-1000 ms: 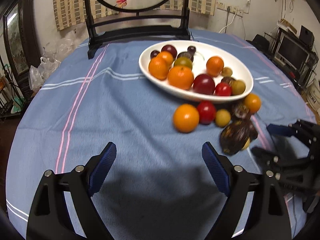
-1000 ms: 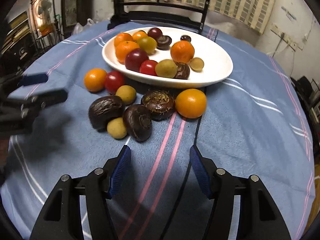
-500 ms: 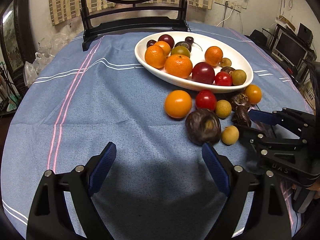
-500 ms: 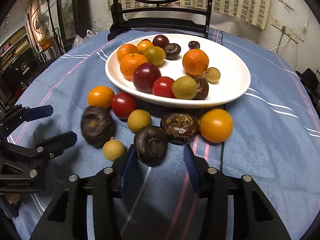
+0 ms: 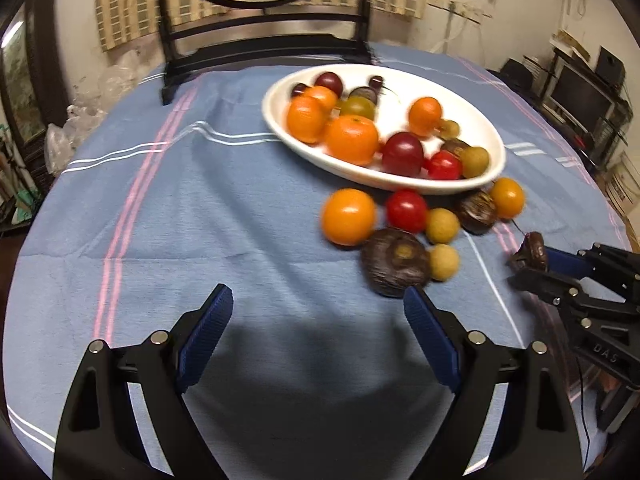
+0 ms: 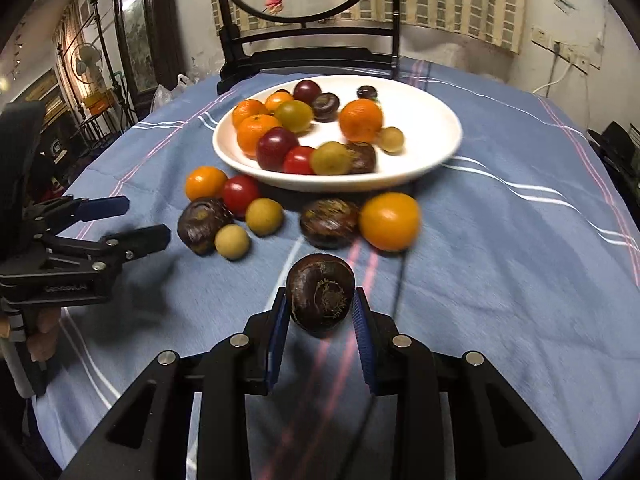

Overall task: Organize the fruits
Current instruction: 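Grasp a mangosteen with the right tool while the left tool grasps another mangosteen, then carry both mangosteens over the plate and open both tools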

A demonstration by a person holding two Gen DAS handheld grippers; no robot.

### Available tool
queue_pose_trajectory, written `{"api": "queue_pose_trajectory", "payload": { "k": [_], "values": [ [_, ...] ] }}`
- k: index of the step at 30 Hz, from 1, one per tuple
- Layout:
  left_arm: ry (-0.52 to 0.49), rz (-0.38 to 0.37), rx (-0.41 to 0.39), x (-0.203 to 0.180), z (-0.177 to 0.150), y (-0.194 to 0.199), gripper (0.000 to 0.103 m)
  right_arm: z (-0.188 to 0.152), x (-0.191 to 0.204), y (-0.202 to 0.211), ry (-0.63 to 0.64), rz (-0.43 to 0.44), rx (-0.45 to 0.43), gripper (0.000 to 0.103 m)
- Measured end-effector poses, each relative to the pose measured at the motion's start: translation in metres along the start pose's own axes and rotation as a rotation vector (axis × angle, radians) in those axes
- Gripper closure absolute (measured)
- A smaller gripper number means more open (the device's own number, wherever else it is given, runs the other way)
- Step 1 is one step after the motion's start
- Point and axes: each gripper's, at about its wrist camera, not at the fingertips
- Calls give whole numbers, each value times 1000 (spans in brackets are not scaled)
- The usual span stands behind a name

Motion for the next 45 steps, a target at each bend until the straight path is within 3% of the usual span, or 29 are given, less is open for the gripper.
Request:
{"api": "queue_pose_trajectory", "payload": {
  "k": [1,4,7,10,17,21,26,31,35,42,44,45],
  "values": [
    [-11,-5,2,-4,0,-1,20,-2,-2,3,-4,-1,-2,71],
    [-53,-23,22,-20,0,-7,38,-8,-7,14,-5,-8,-20,71],
    [-79,8,24,-35,6,-13,39,-11,-11,17,-9,-2,-23,71],
    [-109,-11,11,-46,12,-15,57,-15,-15,20,-21,1,-31,71],
    [-116,-17,16,-44,11,-9,58,-18,-14,25,-19,6,-41,71],
    [-107,-40,-43,-32,13,18,58,-12,-10,32,2,7,-62,71],
    [-70,-56,-144,-19,42,48,58,16,1,43,60,1,-140,71],
    [-6,-54,-190,-14,82,46,58,57,6,39,97,-4,-227,71],
    [49,-43,-152,-12,108,15,58,89,-5,2,69,-11,-197,71],
    [50,-31,-52,-19,119,-34,57,103,-28,-47,-16,-17,-117,69],
    [65,-23,-49,-20,118,-36,47,103,-33,-50,-42,-5,-121,56],
    [79,-25,-57,-19,119,-35,43,102,-34,-49,-50,-4,-130,54]
  ]
}}
Point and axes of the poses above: each gripper's, at about its wrist camera, not at the fingertips, and y roughly against the way its jaws point, x to its left, z to its top, and after that the axes turned 15 degrees about z, right-handed
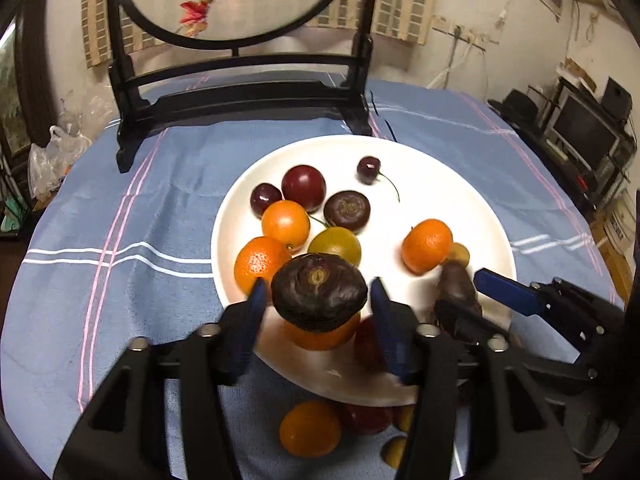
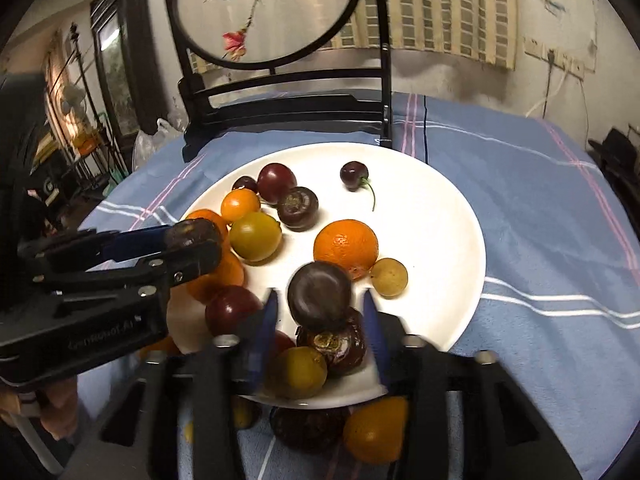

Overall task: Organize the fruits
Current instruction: 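Carry both mangosteens over the plate and open both tools, then grasp an orange tomato with the right tool while the left tool grasps a mandarin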

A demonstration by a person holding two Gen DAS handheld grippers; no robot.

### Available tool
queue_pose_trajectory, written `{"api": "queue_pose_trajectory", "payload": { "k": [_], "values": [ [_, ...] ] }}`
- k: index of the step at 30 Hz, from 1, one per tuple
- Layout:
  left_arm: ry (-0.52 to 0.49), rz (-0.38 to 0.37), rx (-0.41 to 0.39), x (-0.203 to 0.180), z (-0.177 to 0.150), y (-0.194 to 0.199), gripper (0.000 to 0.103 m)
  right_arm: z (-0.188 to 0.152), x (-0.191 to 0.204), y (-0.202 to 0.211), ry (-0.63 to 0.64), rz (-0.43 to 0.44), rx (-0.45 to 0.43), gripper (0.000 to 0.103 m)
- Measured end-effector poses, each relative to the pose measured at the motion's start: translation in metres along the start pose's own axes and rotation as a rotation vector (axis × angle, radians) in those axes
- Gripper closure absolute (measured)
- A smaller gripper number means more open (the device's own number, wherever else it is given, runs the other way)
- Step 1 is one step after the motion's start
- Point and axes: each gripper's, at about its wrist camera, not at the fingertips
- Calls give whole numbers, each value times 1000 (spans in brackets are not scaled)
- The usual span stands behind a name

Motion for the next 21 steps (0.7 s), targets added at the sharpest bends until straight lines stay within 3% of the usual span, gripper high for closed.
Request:
{"api": "queue_pose_trajectory", "payload": {
  "k": [2,9,15,21],
  "values": [
    [36,-4,-38,6,-1,9,33,-2,0,6,-1,-4,-12,54],
    [42,2,-73,23,-19,37,24,-20,-1,40,-3,-5,-26,46],
    [38,0,-13,35,-63,45,23,-55,1,59,26,-65,33,46],
    [6,38,36,37,-104,37,23,-90,-3,50,5,-89,161,45]
  ]
}}
Point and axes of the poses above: each gripper's, at about its wrist camera, not at the fingertips, and y roughly against the way its jaws point, x to its left, z to its top, and after that the axes turned 15 degrees about z, right-handed
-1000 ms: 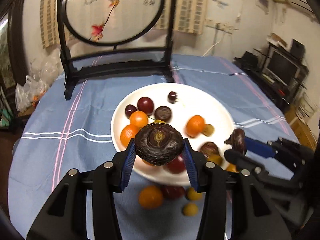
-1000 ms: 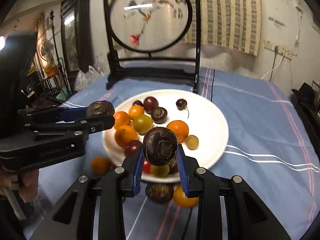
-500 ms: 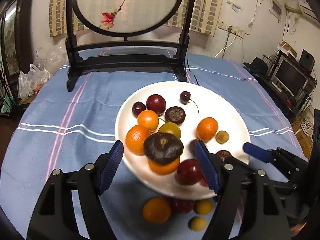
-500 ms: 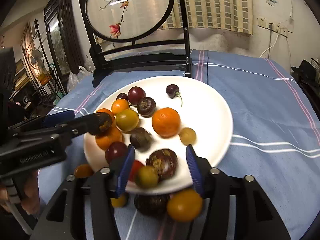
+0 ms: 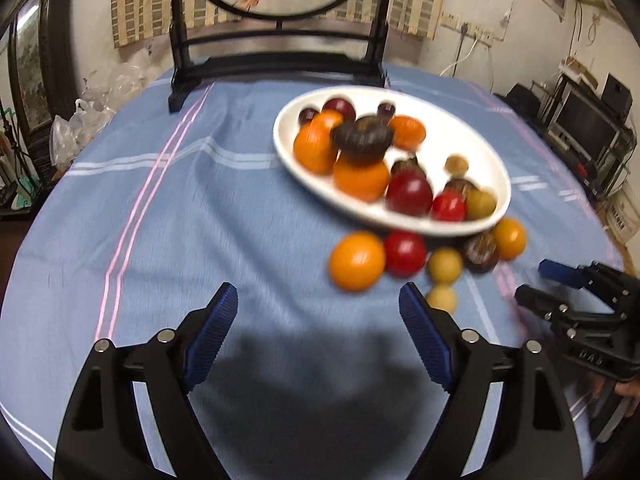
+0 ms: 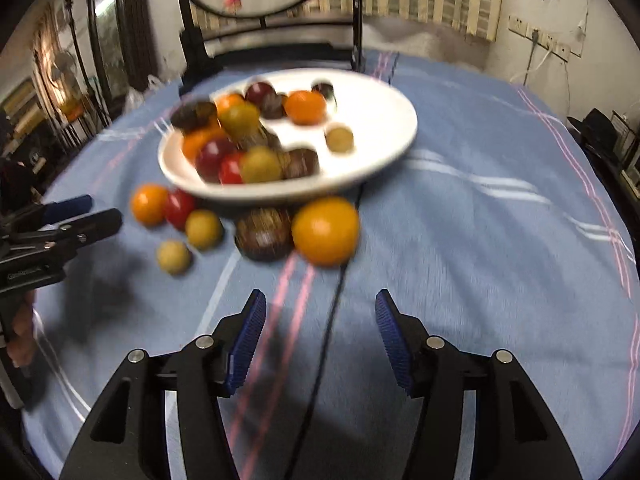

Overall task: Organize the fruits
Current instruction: 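Grasp an orange tomato with the right tool while the left tool grasps a mandarin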

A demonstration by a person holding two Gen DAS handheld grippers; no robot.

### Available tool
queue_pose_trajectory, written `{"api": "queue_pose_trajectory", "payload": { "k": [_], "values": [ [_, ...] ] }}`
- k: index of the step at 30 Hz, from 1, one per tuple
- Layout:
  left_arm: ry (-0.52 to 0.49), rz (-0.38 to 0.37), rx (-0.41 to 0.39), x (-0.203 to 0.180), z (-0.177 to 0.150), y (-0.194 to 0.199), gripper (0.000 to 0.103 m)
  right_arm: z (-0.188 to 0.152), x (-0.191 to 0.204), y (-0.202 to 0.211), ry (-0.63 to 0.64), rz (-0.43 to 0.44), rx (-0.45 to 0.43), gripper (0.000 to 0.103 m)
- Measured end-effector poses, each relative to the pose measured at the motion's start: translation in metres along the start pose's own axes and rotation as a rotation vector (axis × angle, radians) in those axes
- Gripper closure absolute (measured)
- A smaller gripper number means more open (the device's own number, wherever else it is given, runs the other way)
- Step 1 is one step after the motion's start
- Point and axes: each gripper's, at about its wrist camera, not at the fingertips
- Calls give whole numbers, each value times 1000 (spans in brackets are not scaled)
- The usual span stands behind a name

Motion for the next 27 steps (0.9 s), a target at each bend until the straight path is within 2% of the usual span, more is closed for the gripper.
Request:
{"api": "queue_pose_trajectory", "payload": {
  "k": [3,11,14,19,27],
  "values": [
    [-9,-13,40,-2,-10,-7,22,-1,0,-3,1,-11,7,45],
    [-18,-33,55,-4,-11,-12,22,23,-7,-19,-3,-32,-6,48],
    [-17,-31,58,-4,-10,-14,22,32,-11,-24,6,-45,-5,54],
    [-47,-14,58,-10,-6,-17,23,42,-16,-28,37,-10,-13,61],
    [-55,3,70,-16,8,-28,24,30,-11,-16,43,8,-13,62]
  ]
}}
Point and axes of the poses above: each gripper's, at about its wrist camera, not at the fingertips, and y roughly against the way its jaws point, x to its left, z to its top, and after that the axes turned 15 degrees about z, right-handed
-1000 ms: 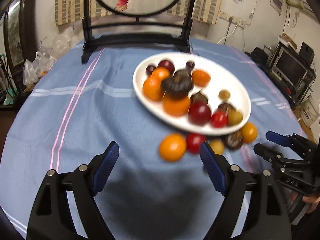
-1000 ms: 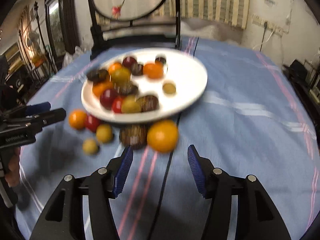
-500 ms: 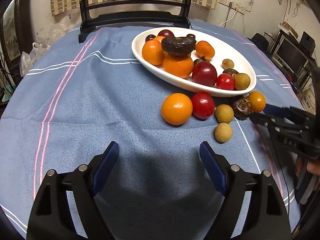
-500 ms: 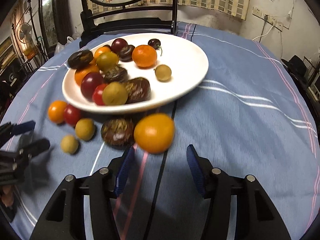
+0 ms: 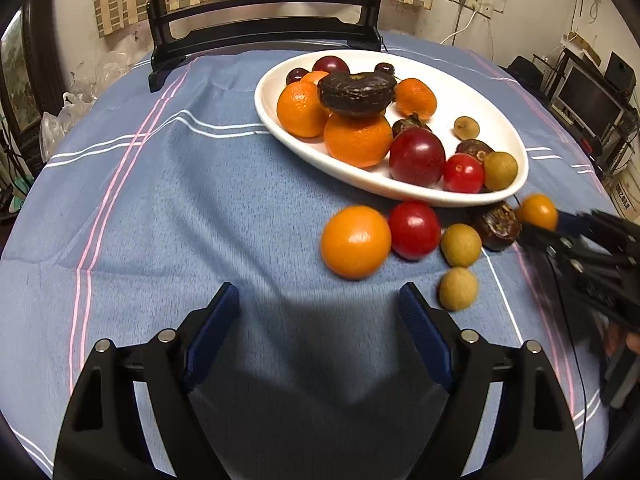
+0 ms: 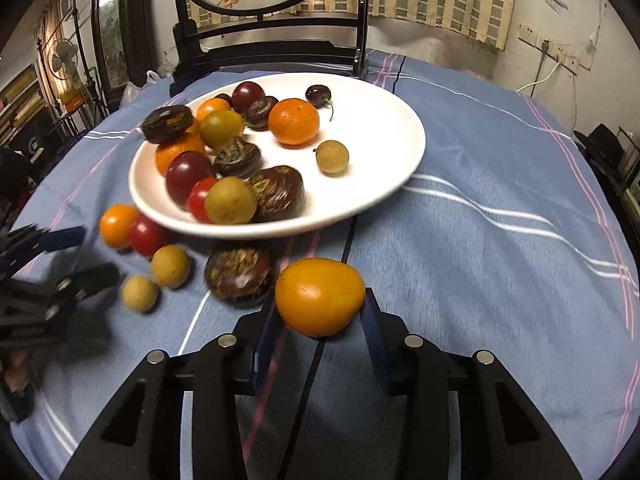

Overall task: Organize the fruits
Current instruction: 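Grasp an orange tomato with the right tool while the left tool grasps a mandarin, then carry the orange tomato and mandarin over the plate and open both tools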

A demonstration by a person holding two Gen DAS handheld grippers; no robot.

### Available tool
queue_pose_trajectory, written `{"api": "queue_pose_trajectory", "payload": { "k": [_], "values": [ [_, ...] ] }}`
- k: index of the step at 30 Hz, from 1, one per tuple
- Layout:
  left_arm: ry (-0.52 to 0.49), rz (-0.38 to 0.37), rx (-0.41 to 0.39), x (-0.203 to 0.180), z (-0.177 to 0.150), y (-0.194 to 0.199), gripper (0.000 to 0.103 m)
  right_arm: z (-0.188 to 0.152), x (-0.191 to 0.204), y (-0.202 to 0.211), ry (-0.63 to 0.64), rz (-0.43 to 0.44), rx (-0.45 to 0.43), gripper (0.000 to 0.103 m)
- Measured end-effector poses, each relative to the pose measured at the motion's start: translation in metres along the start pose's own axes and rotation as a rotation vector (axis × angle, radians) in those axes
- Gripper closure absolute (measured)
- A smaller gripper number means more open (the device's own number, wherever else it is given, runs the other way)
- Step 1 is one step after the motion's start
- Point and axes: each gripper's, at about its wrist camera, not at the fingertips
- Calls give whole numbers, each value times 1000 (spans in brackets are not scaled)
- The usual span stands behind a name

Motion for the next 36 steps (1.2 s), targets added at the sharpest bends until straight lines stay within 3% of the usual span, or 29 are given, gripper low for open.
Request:
{"api": "queue_pose_trajectory", "payload": {
  "k": [4,6,7,8,9,15,24,30,33,36],
  "values": [
    [-13,17,-13,-5,8,-5,28,-14,4,13,1,24,-12,62],
    [-26,33,-25,-9,12,-7,35,-21,5,18,-2,36,-17,62],
    [-31,35,-31,-11,14,-8,41,-22,5,19,-4,38,-20,62],
    [-36,27,-42,-12,15,-8,60,-24,5,21,-6,41,-22,62],
    [-41,9,-47,-13,16,-7,69,-25,6,22,-8,45,-24,62],
    [-26,-20,-48,-9,17,12,70,-25,11,37,2,53,-66,62],
    [-35,-77,-226,-13,64,76,70,19,36,71,71,81,-236,62],
    [-61,-36,-256,-33,105,63,70,52,41,46,99,87,-238,62],
    [-43,-58,-206,-36,113,43,70,60,35,23,83,75,-201,62],
    [-62,-21,-181,-44,119,23,70,64,26,2,63,59,-170,62]
  ]
}}
Point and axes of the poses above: each gripper's, at about its wrist camera, not at the fingertips, and y roughly against the way its jaws point, x to its left, z to its top, and after that the axes turned 15 degrees about z, right-handed
